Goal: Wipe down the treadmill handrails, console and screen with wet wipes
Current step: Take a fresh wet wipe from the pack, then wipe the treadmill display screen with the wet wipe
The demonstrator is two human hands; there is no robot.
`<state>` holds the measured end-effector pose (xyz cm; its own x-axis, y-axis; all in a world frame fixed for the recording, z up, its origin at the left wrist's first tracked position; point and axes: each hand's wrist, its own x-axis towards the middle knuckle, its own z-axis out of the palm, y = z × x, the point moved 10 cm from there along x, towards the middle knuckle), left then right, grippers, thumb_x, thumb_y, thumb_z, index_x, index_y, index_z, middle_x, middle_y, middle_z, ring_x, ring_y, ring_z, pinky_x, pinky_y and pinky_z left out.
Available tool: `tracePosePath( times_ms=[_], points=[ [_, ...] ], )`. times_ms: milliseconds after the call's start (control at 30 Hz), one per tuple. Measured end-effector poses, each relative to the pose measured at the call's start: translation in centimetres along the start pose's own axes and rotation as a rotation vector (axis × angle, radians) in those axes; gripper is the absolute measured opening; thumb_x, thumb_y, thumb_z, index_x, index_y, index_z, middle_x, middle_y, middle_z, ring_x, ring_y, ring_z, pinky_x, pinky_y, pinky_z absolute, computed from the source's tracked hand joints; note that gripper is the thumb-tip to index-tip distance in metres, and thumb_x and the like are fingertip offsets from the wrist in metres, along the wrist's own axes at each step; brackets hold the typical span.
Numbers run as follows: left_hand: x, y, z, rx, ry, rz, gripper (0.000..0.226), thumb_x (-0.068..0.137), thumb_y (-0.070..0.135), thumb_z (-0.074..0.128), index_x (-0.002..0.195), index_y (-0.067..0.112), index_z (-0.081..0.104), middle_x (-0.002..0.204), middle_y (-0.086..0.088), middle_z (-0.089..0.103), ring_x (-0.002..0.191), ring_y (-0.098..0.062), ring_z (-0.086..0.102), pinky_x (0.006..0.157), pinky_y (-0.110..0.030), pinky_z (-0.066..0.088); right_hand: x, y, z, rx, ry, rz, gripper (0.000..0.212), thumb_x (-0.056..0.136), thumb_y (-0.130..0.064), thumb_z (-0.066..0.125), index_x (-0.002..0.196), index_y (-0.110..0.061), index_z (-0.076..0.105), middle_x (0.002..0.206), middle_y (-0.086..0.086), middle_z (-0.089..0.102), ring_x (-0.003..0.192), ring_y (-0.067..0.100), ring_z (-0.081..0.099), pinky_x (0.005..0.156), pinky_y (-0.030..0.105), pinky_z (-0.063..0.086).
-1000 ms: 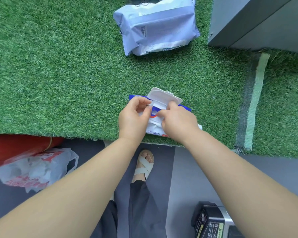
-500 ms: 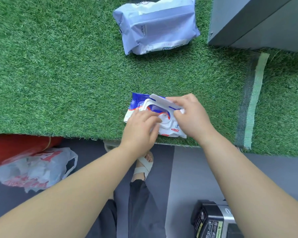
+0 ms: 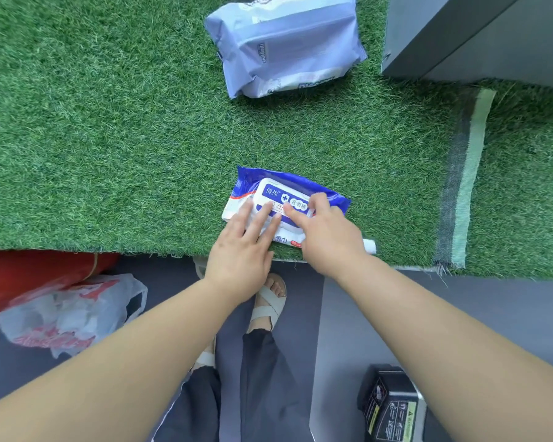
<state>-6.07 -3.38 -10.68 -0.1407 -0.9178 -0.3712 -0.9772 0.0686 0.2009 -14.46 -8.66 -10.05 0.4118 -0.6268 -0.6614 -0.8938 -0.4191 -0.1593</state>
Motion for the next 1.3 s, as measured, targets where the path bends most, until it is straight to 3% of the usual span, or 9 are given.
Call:
tracePosePath(
  times_ms=[167,300,400,533,667,767,967,1167,1300],
  points=[
    [1.9,-0.4,-0.5,0.047,-0.12,-0.189,0.064,0.099,0.045,0.025,0.152,0.017,0.002,0.159,-0.007,-0.005,0.145,-0.033,-0.01,0.116,-0.038,-0.006,-1.4,4.6,-1.4,1.073,0.166,0.299,0.029,0.092,-0.032,0.059,0.117,-0.02,0.054,0.106,-0.006,0.055,0.087,0.005,0.053,0.071,0.015,0.038],
    [2.6,-0.7,-3.6,-0.175,-0.07,-0.238,0.052,0.1,0.036,0.034,0.148,0.018,0.027,0.156,-0.007,0.017,0.143,-0.027,0.012,0.114,-0.033,0.01,-3.9,3.5,0.1,1.718,0.074,0.377,0.004,0.091,-0.019,0.06,0.092,-0.016,0.057,0.088,0.001,0.061,0.066,0.009,0.052,0.053,0.019,0.04],
    [0.6,0.0,-7.7,-0.724,-0.018,-0.388,0.033,0.099,0.032,0.04,0.126,0.021,0.056,0.126,-0.001,0.054,0.118,-0.02,0.046,0.099,-0.029,0.03,-6.5,2.1,-1.8,1.807,0.113,0.309,0.009,0.095,-0.009,0.051,0.094,-0.01,0.06,0.097,0.007,0.064,0.08,0.016,0.062,0.066,0.023,0.053],
    [-4.2,6.7,-11.8,-1.494,-0.335,-0.337,0.017,0.093,0.038,0.053,0.09,0.031,0.069,0.083,0.017,0.07,0.084,-0.006,0.065,0.083,-0.029,0.05,-12.8,1.0,-5.8,1.853,0.265,0.265,0.021,0.098,-0.026,0.05,0.106,-0.017,0.066,0.113,0.012,0.068,0.109,0.024,0.063,0.097,0.038,0.048],
    [-8.9,10.6,-17.4,-1.517,-0.35,-0.137,0.026,0.08,0.021,0.071,0.102,0.008,0.067,0.092,-0.006,0.071,0.083,-0.018,0.064,0.078,-0.03,0.047,-22.3,-0.3,-9.9,1.864,0.426,0.203,0.026,0.101,-0.025,0.038,0.107,-0.027,0.063,0.122,0.006,0.065,0.114,0.015,0.06,0.099,0.031,0.046],
    [-12.7,14.0,-22.0,-1.497,-0.37,-0.02,0.007,0.078,0.015,0.073,0.085,0.018,0.074,0.087,-0.005,0.071,0.078,-0.019,0.062,0.074,-0.032,0.044,-30.8,-1.3,-11.9,1.741,0.56,0.182,0.027,0.1,-0.025,0.043,0.099,-0.023,0.07,0.103,-0.001,0.071,0.091,0.006,0.065,0.078,0.019,0.052],
    [-21.5,24.4,-28.6,-1.301,-0.512,0.241,0.019,0.079,0.023,0.069,0.086,0.013,0.054,0.086,-0.012,0.055,0.082,-0.025,0.047,0.066,-0.034,0.037,-49.5,2.3,-10.6,1.578,1.038,0.499,0.009,0.08,-0.022,0.075,0.074,-0.017,0.07,0.075,0.004,0.067,0.073,0.015,0.057,0.08,0.047,0.05],
    [-29.8,38.8,-32.7,-0.976,-0.352,0.546,0.014,0.086,0.032,0.066,0.078,0.022,0.06,0.069,0.007,0.058,0.063,-0.01,0.05,0.06,-0.026,0.037,-64.6,5.0,-6.1,1.86,1.259,0.522,0.034,0.058,-0.039,0.085,0.074,-0.019,0.062,0.077,0.005,0.057,0.073,0.021,0.047,0.066,0.034,0.036],
    [-35.9,49.2,-32.2,-0.897,-0.361,0.718,0.015,0.085,0.028,0.068,0.072,0.02,0.067,0.061,0.01,0.061,0.054,-0.003,0.05,0.053,-0.019,0.038,-71.9,6.1,0.1,2.169,1.18,0.474,0.043,0.08,-0.047,0.059,0.1,-0.009,0.068,0.088,0.009,0.066,0.08,0.023,0.057,0.067,0.031,0.046]
  ],
)
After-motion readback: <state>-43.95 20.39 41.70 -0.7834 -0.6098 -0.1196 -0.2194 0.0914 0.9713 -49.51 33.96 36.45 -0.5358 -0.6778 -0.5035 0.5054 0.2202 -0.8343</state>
